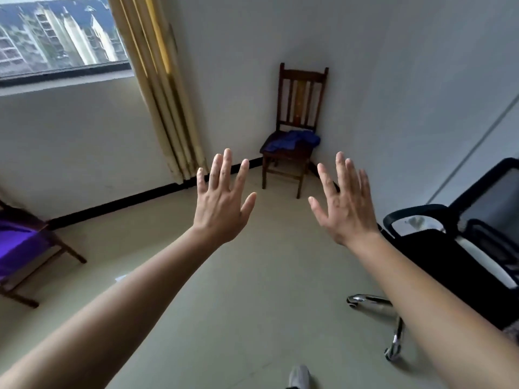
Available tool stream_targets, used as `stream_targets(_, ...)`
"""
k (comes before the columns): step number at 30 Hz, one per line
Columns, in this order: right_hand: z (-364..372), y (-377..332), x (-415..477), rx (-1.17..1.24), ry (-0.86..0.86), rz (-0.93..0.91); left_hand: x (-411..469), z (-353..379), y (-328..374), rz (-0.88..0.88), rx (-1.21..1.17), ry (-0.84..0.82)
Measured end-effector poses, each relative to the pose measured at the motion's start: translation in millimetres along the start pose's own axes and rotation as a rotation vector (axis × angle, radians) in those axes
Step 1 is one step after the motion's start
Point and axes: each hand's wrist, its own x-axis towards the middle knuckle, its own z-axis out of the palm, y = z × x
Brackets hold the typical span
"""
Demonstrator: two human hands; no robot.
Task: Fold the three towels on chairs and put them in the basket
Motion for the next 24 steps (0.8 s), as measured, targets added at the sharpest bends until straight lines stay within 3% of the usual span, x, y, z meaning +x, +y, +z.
stream_targets(4, 53.8, 66.3, 75.0, -0.018, -0.022, 0.044, 108.9, 54.9, 21.3, 0.057, -0.009, -0.008)
stream_targets(10, 110.3, 137.3, 213.8, -0.010, -0.104, 0.064, 262.1, 105.3, 29.6, 0.007, -0.031, -0.042)
stream_targets(24, 263.1, 190.3, 512.0, -0.047, -0.144, 0.010, 548.1, 236.4, -63.3, -0.056, -0.078, -0.057)
